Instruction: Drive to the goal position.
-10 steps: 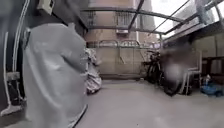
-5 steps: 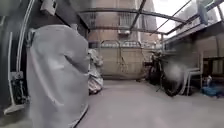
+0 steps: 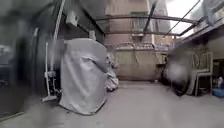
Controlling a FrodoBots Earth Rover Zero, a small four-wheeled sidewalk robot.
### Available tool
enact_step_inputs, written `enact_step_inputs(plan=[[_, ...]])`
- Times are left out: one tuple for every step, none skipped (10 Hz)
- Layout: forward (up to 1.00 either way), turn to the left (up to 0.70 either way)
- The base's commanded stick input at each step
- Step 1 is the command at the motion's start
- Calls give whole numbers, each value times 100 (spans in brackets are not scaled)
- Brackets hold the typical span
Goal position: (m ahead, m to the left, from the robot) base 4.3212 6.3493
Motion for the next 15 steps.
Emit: enact_step_inputs(plan=[[-70,-27],[-70,-27],[-70,-27],[-70,-27],[-70,-27],[-70,-27],[-70,-27],[-70,-27],[-70,-27],[-70,-27],[-70,-27],[-70,-27],[-70,-27],[-70,-27],[-70,-27]])
